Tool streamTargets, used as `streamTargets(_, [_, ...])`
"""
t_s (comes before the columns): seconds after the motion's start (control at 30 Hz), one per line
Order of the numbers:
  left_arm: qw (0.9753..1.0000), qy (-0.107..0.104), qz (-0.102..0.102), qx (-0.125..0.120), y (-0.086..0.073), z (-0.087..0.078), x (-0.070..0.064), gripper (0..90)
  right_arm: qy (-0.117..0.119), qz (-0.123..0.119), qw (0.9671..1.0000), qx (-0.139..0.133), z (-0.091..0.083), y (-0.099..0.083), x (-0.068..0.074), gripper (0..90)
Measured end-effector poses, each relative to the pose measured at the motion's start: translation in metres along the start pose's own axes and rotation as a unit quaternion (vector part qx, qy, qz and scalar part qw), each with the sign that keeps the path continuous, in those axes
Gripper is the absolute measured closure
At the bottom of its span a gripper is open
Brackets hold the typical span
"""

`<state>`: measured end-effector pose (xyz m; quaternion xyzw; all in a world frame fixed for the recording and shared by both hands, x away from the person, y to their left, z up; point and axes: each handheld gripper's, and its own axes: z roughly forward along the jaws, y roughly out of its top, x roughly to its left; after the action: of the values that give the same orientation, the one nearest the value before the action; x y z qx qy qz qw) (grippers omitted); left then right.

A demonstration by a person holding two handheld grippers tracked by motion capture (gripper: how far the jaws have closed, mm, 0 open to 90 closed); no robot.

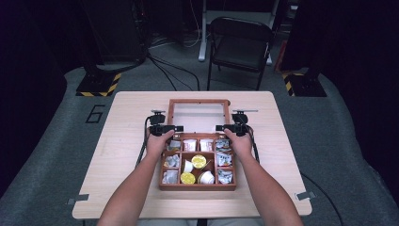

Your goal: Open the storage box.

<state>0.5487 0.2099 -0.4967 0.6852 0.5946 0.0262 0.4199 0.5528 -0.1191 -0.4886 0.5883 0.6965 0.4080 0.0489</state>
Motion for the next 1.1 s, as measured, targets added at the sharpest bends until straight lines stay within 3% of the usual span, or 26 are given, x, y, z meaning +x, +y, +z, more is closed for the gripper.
streamTargets(0.37, [0.9997, -0.006, -0.02, 0.009, -0.0002, 0.0022, 0.0035, 24.0, 0.0, 0.012, 0.9999, 0.011, 0.001, -0.0003, -0.0012, 32.2])
streamTargets(1.1, [0.9992, -0.009, -0.032, 0.021, -0.0006, 0.0035, 0.0065, 24.0, 0.004, 0.03, 0.9993, 0.02, 0.0041, -0.0014, -0.0046, 32.2])
